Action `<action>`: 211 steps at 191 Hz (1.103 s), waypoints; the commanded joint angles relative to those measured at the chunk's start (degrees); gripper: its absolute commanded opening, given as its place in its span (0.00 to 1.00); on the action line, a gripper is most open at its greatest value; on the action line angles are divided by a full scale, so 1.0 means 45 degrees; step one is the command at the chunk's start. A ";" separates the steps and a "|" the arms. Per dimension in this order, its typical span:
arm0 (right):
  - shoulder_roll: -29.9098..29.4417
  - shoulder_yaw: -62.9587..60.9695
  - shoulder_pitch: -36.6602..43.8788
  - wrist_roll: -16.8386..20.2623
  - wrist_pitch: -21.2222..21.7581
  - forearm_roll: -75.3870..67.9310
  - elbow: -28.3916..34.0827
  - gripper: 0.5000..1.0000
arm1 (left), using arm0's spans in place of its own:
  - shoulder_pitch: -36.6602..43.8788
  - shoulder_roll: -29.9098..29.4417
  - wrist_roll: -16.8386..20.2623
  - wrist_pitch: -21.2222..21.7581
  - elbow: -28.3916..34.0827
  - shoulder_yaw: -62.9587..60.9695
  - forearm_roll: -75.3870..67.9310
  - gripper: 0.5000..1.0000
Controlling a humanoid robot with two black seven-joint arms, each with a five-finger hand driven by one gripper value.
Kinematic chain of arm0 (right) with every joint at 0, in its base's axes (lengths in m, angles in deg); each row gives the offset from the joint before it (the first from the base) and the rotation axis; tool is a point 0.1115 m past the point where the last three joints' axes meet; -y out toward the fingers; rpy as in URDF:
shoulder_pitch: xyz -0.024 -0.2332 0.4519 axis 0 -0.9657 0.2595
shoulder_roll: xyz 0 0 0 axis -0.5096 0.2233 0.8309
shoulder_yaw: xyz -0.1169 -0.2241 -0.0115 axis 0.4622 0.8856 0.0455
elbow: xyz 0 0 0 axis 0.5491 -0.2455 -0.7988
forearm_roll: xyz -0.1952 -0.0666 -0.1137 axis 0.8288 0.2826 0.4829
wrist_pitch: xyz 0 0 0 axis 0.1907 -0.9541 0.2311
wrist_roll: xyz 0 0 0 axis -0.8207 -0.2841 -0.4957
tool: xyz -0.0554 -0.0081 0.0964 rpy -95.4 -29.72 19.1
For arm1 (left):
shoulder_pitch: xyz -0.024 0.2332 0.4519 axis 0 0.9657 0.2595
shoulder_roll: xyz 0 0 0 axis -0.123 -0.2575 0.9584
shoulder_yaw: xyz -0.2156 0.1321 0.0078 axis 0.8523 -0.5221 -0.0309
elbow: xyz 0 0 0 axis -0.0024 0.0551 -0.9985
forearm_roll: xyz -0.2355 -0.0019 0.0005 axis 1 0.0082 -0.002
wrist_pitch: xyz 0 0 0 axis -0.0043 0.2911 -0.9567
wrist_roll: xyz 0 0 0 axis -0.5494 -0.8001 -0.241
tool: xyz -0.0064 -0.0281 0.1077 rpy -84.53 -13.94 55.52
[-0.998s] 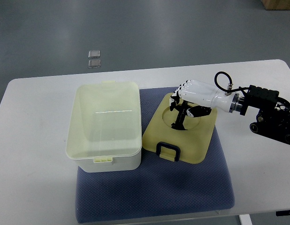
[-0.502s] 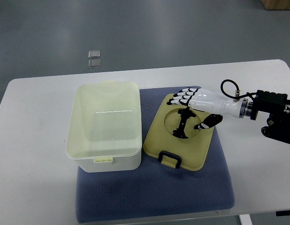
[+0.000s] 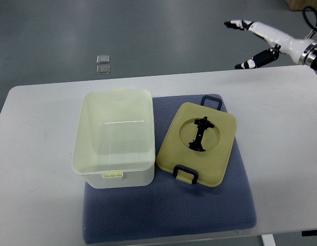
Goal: Open white storage box with right hand
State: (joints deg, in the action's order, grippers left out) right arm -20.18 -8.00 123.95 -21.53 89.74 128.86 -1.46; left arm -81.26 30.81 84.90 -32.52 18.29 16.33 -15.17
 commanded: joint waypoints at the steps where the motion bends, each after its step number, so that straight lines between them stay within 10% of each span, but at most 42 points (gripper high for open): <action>1: -0.0210 -0.2008 -0.0037 0.1466 0.0704 -0.3127 -0.0127 0.86 | -0.0001 0.0000 0.0000 0.0001 -0.0001 0.0000 0.0001 1.00; 42: -0.1441 -0.4371 -0.0778 0.4611 0.0606 -1.0566 -0.0127 0.86 | -0.0001 0.0000 0.0000 0.0001 -0.0001 0.0000 0.0001 1.00; 84: -0.2983 -0.6167 -0.2399 0.3928 0.0684 -1.5138 -0.0888 0.86 | -0.0001 0.0000 0.0000 -0.0019 -0.0020 0.0000 0.0001 1.00; 211: -0.5386 -0.7555 -0.5349 0.2052 0.3516 -1.5276 -0.1298 0.86 | -0.0001 0.0000 0.0000 -0.0019 -0.0001 -0.0019 0.0001 1.00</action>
State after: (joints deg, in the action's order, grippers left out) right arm -43.70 -42.01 100.56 -12.16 104.72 59.87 -6.83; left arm -81.26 30.81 84.91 -32.60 18.29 16.33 -15.17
